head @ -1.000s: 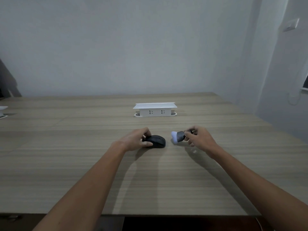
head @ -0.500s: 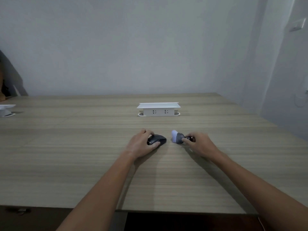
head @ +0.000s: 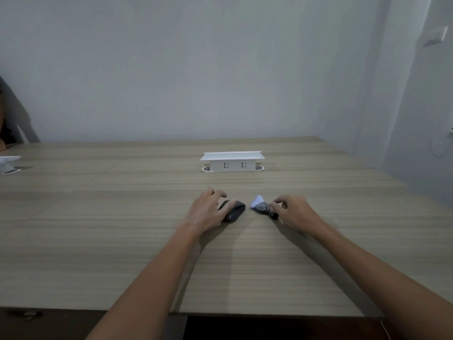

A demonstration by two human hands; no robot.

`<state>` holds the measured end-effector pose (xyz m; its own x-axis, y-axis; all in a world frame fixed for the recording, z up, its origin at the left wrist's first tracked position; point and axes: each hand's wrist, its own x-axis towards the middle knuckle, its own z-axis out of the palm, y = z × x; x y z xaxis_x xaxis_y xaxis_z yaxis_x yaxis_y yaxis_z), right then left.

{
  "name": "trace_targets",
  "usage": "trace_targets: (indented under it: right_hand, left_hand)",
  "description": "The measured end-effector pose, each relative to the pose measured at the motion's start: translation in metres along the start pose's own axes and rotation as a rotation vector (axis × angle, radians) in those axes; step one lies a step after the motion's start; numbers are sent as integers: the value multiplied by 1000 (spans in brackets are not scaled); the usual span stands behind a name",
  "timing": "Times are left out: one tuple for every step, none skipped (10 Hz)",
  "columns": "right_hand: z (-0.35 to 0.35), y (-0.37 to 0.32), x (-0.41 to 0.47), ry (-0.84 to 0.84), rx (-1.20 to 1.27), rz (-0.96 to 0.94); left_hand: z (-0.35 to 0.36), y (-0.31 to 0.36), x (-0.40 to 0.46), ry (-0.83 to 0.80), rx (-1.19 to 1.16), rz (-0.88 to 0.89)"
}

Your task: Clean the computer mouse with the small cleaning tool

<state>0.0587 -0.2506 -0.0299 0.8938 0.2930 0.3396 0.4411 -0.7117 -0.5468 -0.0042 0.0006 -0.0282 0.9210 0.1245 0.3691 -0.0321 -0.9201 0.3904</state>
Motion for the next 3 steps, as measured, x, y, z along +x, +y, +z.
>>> trace_targets:
  right_hand:
    - [-6,8,9,48,-91,-50]
    - [-12,22,12,104,-197,-93]
    - [-20,37,9,102,-319,-39]
  left_hand:
    - [-10,-5,10,17,-13,-13]
    - [-18,-20,19,14,113,-7]
    - [-23,-34,21,-6,162,-83]
